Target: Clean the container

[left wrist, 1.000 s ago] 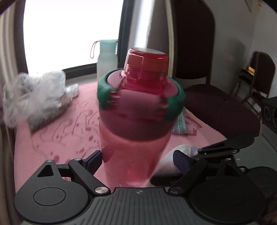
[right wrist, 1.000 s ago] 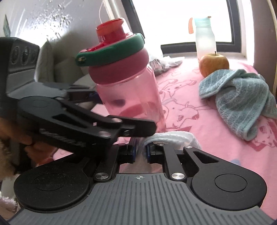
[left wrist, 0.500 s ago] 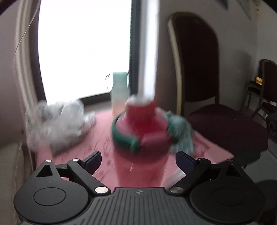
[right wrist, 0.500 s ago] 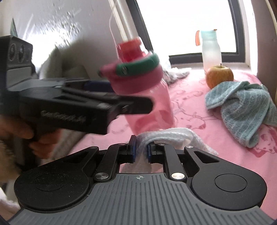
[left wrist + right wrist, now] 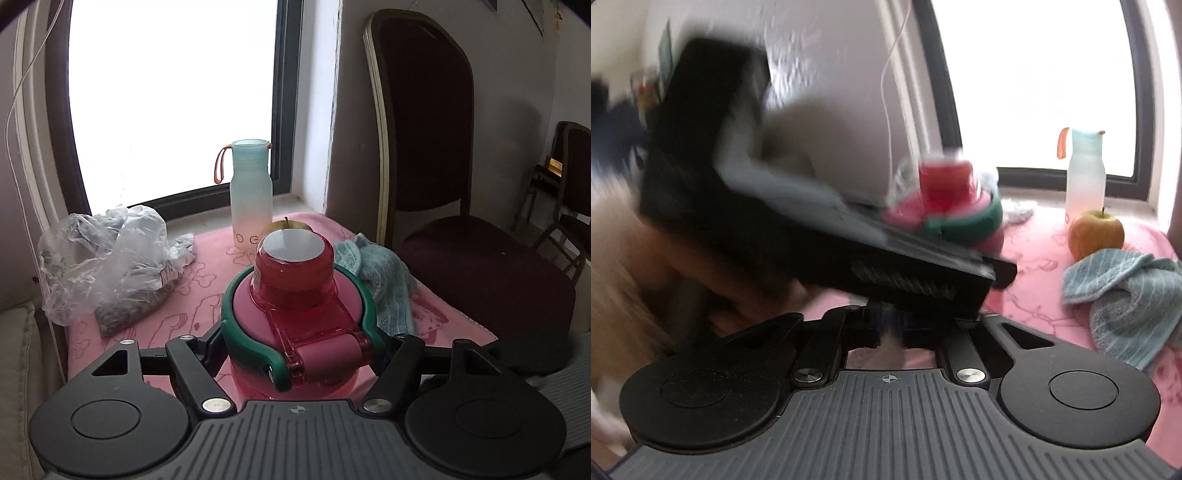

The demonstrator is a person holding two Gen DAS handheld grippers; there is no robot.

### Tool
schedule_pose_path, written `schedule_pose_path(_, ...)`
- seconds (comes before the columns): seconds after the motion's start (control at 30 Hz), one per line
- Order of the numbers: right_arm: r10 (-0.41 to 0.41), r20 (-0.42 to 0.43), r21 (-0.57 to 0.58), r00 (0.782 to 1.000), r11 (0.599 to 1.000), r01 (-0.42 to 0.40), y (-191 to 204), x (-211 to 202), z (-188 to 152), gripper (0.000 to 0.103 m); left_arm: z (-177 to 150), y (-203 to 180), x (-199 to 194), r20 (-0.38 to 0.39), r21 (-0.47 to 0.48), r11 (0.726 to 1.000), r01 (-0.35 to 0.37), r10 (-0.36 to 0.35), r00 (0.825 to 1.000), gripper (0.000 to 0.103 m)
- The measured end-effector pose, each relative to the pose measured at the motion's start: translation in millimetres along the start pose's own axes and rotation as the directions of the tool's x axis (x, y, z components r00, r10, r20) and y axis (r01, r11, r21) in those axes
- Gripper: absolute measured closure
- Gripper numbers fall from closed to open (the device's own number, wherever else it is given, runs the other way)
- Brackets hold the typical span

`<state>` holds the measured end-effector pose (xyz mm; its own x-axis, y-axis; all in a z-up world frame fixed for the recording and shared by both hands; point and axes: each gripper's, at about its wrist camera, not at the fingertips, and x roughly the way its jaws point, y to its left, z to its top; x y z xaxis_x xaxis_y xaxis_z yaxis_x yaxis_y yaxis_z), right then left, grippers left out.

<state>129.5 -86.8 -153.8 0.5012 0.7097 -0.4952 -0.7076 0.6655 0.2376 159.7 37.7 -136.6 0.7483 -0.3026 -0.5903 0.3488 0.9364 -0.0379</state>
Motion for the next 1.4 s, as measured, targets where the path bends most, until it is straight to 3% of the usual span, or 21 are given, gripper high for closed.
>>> schedule_pose_path(0.13,0.056,-0.144,0.156,0.988,0.987,-0.033,-31.5,42.7,-31.5,0.101,-7.3,-3.4,3.2,-0.021,0.019,1.0,-0.017,0.017,1.0,0.032)
schedule_pose_path(0.27,0.068,-0.129,0.27,0.989,0.962,-0.031,-41.1,42.0,-41.8,0.1,-16.1,-2.4,8.3,-0.041,0.022,0.999,-0.024,0.025,0.999,0.032)
schedule_pose_path(0.43,0.055,0.081,0.143,0.995,0.987,-0.067,-11.0,3.2,-11.7,0.095,-9.1,-1.4,9.5,-0.073,-0.016,0.999,-0.029,0.028,0.997,0.033)
schedule_pose_path(0.53,0.056,0.131,0.142,0.99,0.987,-0.075,-9.9,5.4,-12.1,0.101,-6.7,-0.4,11.1,-0.087,-0.033,0.999,-0.036,0.033,0.996,0.033)
schedule_pose_path(0.67,0.056,-0.045,0.301,0.997,0.953,-0.04,-35.1,45.1,-44.4,0.102,-10.9,-1.7,10.6,-0.065,-0.016,1.0,-0.019,0.018,0.998,0.032)
schedule_pose_path(0.77,0.061,-0.056,0.391,0.997,0.92,-0.034,-44.0,45.9,-59.6,0.101,-15.0,-1.2,9.7,-0.044,-0.008,1.0,0.002,-0.002,0.999,0.031)
schedule_pose_path(0.83,0.048,-0.055,0.362,0.997,0.932,-0.024,-38.9,37.5,-54.7,0.096,-17.8,-0.9,9.2,-0.03,-0.002,1.0,0.015,-0.015,0.999,0.014)
schedule_pose_path(0.87,0.041,-0.047,0.338,0.998,0.941,-0.023,-35.1,32.0,-52.0,0.094,-19.2,-0.8,8.9,-0.023,0.001,1.0,0.022,-0.022,0.999,0.012)
schedule_pose_path(1.07,0.008,-0.018,0.277,1.0,0.961,-0.003,-27.3,8.3,-46.0,0.09,-33.7,-7.4,31.2,-0.017,0.063,0.998,0.024,-0.023,1.0,0.011)
schedule_pose_path(1.27,0.008,-0.041,0.236,0.999,0.972,0.002,-35.2,11.4,-43.3,0.09,-33.6,0.8,44.6,-0.005,0.012,0.996,0.091,-0.09,0.996,0.01)
schedule_pose_path(1.4,0.022,-0.043,0.26,0.999,0.966,-0.01,-45.4,18.1,-42.6,0.094,-34.5,0.6,43.2,-0.059,0.036,0.994,0.099,-0.096,0.994,0.02)
